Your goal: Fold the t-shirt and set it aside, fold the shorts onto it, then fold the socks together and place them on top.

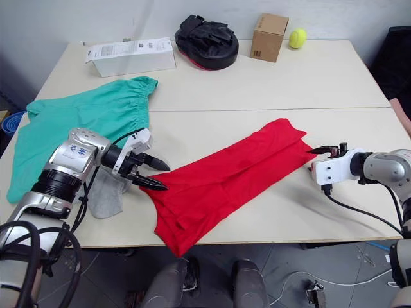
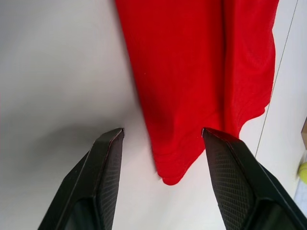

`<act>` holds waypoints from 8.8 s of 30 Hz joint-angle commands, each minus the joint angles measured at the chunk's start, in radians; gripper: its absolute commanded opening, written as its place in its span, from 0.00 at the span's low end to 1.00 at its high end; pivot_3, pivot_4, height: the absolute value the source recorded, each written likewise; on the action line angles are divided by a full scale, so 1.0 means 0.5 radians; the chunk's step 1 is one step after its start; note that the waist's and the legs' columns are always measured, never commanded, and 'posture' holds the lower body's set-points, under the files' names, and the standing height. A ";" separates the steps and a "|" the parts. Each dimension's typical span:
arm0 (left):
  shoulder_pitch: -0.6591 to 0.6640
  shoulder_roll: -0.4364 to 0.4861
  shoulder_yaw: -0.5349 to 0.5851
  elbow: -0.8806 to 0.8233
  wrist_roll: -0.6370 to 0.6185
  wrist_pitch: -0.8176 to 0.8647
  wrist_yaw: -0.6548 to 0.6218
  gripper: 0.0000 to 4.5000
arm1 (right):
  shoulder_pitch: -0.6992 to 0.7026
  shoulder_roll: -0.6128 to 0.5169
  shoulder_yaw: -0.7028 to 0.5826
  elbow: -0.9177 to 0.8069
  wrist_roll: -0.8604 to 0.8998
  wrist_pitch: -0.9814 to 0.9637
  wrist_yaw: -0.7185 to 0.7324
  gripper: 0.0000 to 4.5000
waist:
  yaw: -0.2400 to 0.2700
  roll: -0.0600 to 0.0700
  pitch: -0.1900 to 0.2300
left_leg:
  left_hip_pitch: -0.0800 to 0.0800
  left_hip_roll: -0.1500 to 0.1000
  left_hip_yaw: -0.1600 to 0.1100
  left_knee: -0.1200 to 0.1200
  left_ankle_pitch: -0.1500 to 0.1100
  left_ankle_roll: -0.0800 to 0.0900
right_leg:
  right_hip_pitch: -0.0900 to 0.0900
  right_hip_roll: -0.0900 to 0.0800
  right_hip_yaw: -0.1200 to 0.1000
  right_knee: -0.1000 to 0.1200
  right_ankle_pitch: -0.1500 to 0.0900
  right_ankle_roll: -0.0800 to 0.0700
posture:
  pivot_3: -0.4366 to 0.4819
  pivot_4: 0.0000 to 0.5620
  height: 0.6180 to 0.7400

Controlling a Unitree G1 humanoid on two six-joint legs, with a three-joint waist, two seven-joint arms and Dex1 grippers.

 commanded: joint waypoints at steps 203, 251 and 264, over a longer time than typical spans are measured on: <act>-0.958 -1.382 0.912 1.556 0.173 -0.174 1.337 0.01 | 1.009 -0.310 0.062 -1.451 0.534 -0.462 0.261 0.00 | 0.104 -0.019 -0.002 | -0.004 -0.003 -0.015 0.020 0.000 0.002 | 0.009 -0.001 -0.014 0.002 -0.001 -0.001 | 0.48 0.27 1.00; -0.897 -1.210 1.169 1.576 0.080 -0.105 1.895 0.01 | 0.821 -0.205 0.098 -1.323 0.499 -0.379 0.207 0.00 | 0.065 -0.019 -0.002 | -0.003 -0.001 -0.016 0.020 0.001 0.002 | 0.009 -0.006 -0.014 0.003 -0.001 -0.001 | 0.48 0.27 1.00; -0.868 -1.175 1.150 1.545 0.073 -0.107 1.831 0.01 | 0.305 0.042 0.335 -0.870 0.417 -0.601 0.323 0.00 | 0.051 -0.019 -0.002 | -0.003 -0.003 -0.016 0.020 0.001 0.002 | 0.009 -0.001 -0.015 0.004 -0.001 -0.001 | 0.48 0.27 1.00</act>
